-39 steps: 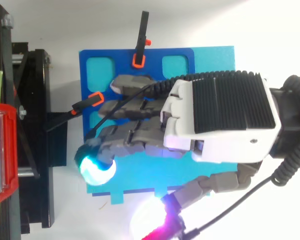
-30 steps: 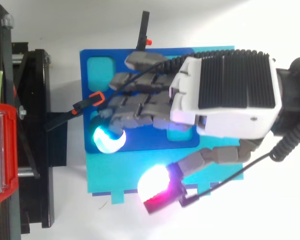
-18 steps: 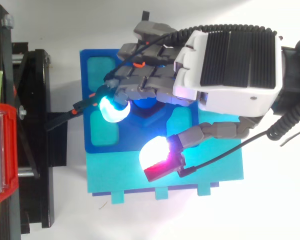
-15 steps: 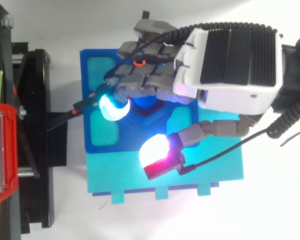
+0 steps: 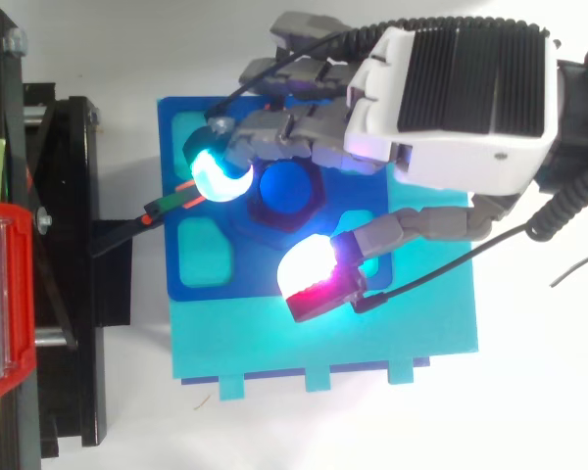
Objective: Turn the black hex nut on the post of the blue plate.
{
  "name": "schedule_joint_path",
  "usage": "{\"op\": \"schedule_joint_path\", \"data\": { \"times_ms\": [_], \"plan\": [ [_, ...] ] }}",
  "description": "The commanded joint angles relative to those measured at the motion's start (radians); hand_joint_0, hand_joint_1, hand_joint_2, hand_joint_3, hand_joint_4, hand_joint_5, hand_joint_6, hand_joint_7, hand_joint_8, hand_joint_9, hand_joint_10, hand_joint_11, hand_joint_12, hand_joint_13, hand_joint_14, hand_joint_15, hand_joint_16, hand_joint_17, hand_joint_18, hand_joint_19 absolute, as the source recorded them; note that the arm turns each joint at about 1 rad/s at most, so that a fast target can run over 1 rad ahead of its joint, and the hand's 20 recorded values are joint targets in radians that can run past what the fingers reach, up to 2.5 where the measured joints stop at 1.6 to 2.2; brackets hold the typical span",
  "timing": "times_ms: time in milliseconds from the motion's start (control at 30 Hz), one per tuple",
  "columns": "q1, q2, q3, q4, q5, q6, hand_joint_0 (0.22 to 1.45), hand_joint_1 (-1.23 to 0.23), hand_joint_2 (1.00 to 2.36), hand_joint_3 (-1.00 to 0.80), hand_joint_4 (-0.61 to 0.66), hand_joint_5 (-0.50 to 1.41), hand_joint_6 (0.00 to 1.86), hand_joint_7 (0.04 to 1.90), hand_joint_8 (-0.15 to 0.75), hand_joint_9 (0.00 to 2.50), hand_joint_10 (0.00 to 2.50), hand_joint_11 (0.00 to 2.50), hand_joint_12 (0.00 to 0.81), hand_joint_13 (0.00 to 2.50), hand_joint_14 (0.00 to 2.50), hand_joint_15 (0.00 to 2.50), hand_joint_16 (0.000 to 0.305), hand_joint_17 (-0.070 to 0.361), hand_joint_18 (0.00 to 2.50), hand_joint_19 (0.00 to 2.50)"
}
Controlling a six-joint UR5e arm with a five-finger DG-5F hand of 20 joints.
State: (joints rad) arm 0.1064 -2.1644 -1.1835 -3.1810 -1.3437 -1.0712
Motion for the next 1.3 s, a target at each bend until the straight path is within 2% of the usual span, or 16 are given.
{"op": "schedule_joint_path", "data": {
  "times_ms": [0, 100, 167, 200, 233, 333, 367, 533, 733, 933, 1067, 1267],
  "plan": [
    [-0.013, 0.0, 0.001, -0.01, -0.014, -0.001, 0.52, -0.5, 1.0, -0.5, 0.25, -0.15, 0.5, 0.78, 0.254, 0.63, 0.0, 0.01, 0.339, 0.36, 0.0, 0.03, 0.049, 0.111, 0.05, 0.05],
    [-0.022, 0.0, -0.001, -0.014, -0.028, -0.006, 0.52, -0.5, 1.0, -0.5, 0.25, -0.15, 0.5, 0.78, 0.254, 0.63, 0.0, 0.02, 0.338, 0.36, 0.0, 0.03, 0.049, 0.111, 0.05, 0.05],
    [-0.042, 0.0, 0.001, -0.014, -0.049, -0.024, 0.52, -0.5, 1.0, -0.5, 0.25, -0.15, 0.5, 0.78, 0.253, 0.63, 0.0, 0.02, 0.338, 0.36, 0.0, 0.03, 0.049, 0.111, 0.05, 0.05],
    [-0.047, 0.0, 0.001, -0.016, -0.055, -0.03, 0.52, -0.5, 1.0, -0.5, 0.25, -0.15, 0.5, 0.78, 0.253, 0.63, 0.0, 0.02, 0.339, 0.36, 0.0, 0.03, 0.049, 0.111, 0.06, 0.05],
    [-0.054, 0.0, 0.01, -0.019, -0.063, -0.039, 0.52, -0.5, 1.0, -0.5, 0.25, -0.15, 0.5, 0.78, 0.253, 0.63, 0.0, 0.01, 0.339, 0.36, 0.0, 0.03, 0.049, 0.111, 0.06, 0.05],
    [-0.063, 0.0, 0.03, -0.033, -0.071, -0.047, 0.52, -0.5, 1.0, -0.5, 0.25, -0.15, 0.5, 0.78, 0.254, 0.63, 0.0, 0.01, 0.339, 0.36, 0.0, 0.03, 0.049, 0.111, 0.06, 0.05],
    [-0.073, 0.0, 0.062, -0.071, -0.081, -0.061, 0.52, -0.5, 1.0, -0.5, 0.25, -0.15, 0.5, 0.78, 0.252, 0.63, 0.0, 0.02, 0.339, 0.36, 0.0, 0.03, 0.049, 0.111, 0.06, 0.05],
    [-0.076, 0.0, 0.094, -0.109, -0.084, -0.085, 0.53, -0.5, 1.0, -0.5, 0.25, -0.15, 0.5, 0.78, 0.253, 0.63, 0.0, 0.02, 0.337, 0.36, 0.0, 0.03, 0.05, 0.112, 0.07, 0.05],
    [-0.068, 0.0, 0.096, -0.094, -0.08, -0.101, 0.53, -0.5, 1.0, -0.5, 0.25, -0.15, 0.5, 0.78, 0.254, 0.63, 0.0, 0.02, 0.338, 0.37, 0.0, 0.03, 0.05, 0.112, 0.07, 0.05],
    [-0.045, -0.026, 0.096, -0.024, -0.075, -0.113, 0.53, -0.5, 1.0, -0.5, 0.25, -0.15, 0.5, 0.78, 0.253, 0.64, 0.0, 0.01, 0.339, 0.38, 0.0, 0.03, 0.05, 0.112, 0.08, 0.06],
    [-0.037, -0.037, 0.096, -0.005, -0.077, -0.115, 0.53, -0.5, 1.0, -0.5, 0.25, -0.15, 0.5, 0.78, 0.254, 0.64, 0.0, 0.02, 0.339, 0.38, 0.0, 0.03, 0.05, 0.112, 0.09, 0.06],
    [0.001, -0.041, 0.096, 0.029, -0.075, -0.113, 0.52, -0.49, 1.0, -0.5, 0.25, -0.15, 0.5, 0.78, 0.256, 0.64, 0.0, 0.02, 0.342, 0.38, 0.0, 0.04, 0.051, 0.114, 0.09, 0.05]
  ]
}}
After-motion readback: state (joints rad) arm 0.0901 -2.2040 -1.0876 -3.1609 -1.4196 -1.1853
